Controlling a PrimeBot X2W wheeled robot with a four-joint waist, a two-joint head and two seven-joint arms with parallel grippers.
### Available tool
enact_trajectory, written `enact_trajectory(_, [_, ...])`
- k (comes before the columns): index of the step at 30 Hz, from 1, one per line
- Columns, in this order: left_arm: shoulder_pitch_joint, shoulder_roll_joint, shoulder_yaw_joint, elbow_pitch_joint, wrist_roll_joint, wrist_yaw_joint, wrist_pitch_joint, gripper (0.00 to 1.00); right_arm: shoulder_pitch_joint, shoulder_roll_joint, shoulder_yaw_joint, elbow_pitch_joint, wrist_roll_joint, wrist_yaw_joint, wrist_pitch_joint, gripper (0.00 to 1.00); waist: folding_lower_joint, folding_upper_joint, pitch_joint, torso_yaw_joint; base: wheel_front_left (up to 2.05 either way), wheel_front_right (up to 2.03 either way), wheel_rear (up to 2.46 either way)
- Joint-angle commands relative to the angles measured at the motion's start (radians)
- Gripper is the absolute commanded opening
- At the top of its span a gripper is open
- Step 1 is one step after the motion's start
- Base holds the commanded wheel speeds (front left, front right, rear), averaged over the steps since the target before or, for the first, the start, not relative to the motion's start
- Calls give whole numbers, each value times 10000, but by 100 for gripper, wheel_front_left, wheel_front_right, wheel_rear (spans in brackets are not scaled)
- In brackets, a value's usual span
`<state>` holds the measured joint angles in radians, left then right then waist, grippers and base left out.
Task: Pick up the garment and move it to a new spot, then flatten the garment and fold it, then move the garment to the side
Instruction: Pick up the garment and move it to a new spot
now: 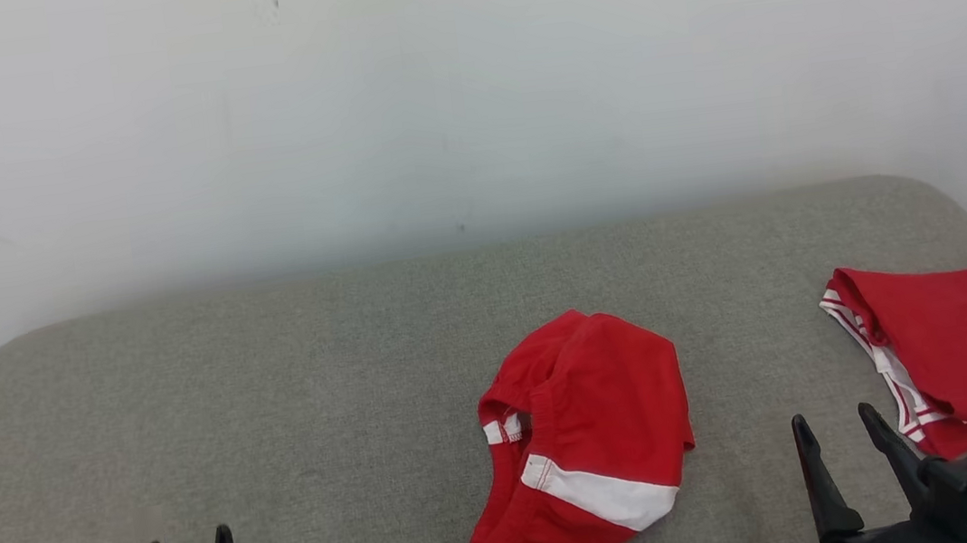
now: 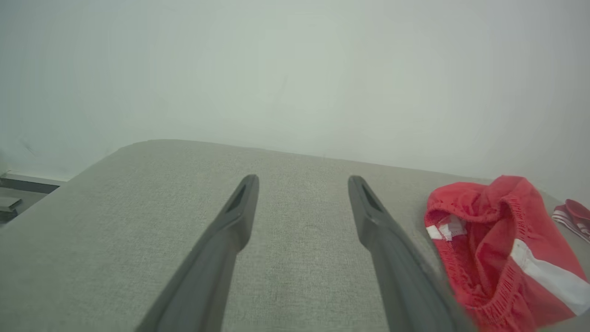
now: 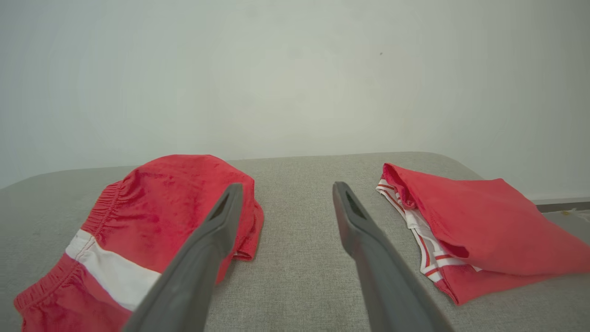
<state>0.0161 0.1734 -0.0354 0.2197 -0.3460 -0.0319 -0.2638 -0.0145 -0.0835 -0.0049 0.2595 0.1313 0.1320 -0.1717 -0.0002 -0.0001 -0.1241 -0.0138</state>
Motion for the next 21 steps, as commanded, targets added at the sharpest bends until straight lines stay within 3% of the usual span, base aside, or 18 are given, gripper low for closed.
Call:
enact_trajectory(1, [305, 68, 52, -83, 120, 13, -1, 100, 161, 3, 25, 50, 50, -25, -12, 100, 2, 1, -196, 131, 0, 0, 0])
enact_trajectory(9, [949, 110, 252, -122, 173, 48, -2, 100, 363, 49, 96, 147, 81, -25, 3, 100, 2, 1, -251, 76, 0, 0, 0])
enact_trajectory(21, [673, -127, 161, -176, 299, -36, -3, 100, 312, 125, 73, 38, 35, -25, 48, 100, 2, 1, -145, 73, 0, 0, 0])
